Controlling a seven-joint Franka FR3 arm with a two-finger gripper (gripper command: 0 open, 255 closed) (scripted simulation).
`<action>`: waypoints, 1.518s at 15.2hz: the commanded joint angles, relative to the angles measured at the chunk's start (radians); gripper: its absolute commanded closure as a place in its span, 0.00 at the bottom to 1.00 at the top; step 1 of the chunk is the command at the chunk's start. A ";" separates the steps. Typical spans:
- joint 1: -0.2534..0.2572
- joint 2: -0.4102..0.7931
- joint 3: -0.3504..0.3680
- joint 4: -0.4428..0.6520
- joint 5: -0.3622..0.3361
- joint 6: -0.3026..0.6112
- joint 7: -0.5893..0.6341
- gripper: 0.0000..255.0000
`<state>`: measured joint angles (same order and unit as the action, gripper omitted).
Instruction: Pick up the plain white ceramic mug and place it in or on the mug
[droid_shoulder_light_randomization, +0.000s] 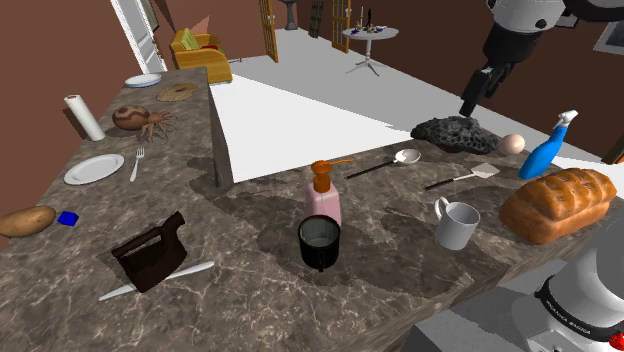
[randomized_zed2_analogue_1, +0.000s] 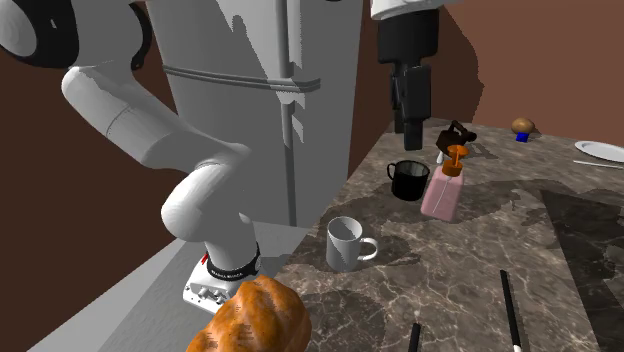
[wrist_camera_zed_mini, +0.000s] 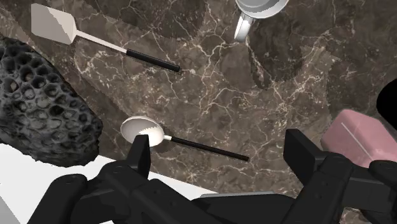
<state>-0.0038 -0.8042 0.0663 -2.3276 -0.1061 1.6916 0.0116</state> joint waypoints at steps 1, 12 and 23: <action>0.000 0.000 0.000 0.000 0.000 0.000 0.000 0.00; 0.033 -0.116 0.056 -0.371 0.123 0.178 0.160 0.00; 0.115 -0.109 0.143 -0.636 0.279 0.400 0.300 0.00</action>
<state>0.1054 -0.9172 0.2033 -2.9519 0.1645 2.0759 0.3051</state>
